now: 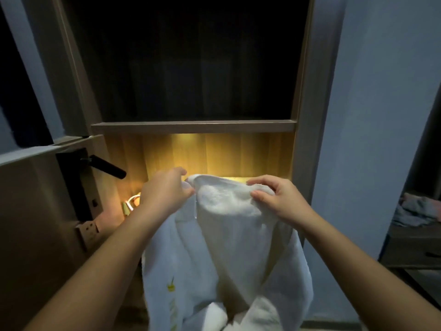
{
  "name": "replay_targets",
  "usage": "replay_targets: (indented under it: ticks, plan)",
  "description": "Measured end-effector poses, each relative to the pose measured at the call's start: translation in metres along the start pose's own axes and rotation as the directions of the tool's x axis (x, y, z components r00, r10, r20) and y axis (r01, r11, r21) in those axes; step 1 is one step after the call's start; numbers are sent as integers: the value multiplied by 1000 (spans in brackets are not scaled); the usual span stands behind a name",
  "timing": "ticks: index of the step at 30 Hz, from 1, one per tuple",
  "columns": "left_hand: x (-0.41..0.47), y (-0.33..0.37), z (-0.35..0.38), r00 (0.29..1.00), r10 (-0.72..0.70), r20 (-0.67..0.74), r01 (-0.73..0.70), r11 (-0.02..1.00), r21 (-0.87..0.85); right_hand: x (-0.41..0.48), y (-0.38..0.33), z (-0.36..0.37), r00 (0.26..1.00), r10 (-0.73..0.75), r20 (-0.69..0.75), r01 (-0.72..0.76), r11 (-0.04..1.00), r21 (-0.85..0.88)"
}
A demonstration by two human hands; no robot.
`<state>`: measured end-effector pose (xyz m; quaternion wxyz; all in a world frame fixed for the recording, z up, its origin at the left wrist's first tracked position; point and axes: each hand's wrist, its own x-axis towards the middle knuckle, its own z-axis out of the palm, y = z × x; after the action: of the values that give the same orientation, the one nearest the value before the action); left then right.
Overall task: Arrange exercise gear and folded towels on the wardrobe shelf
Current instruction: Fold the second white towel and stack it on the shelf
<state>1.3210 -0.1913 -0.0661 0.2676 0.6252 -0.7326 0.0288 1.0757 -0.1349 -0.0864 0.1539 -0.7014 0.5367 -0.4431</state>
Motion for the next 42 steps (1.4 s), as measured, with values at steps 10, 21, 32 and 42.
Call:
replay_targets:
  ticks: [10, 21, 32, 42]
  plan:
    - [-1, 43, 34, 828, 503, 249, -374, 825, -423, 2, -7, 17, 993, -99, 67, 93, 991, 96]
    - [-5, 46, 51, 813, 475, 336, -172, 748, -641, -3, 13, 12, 999, -28, 36, 25, 996, 80]
    - [5, 1, 52, 995, 100, -9, -95, 911, -402, -7, 30, 15, 991, 29, 131, -2, 979, -202]
    - [-10, 38, 51, 868, 469, 162, -329, 789, -518, 9, 13, 15, 992, 6, 126, 27, 965, -261]
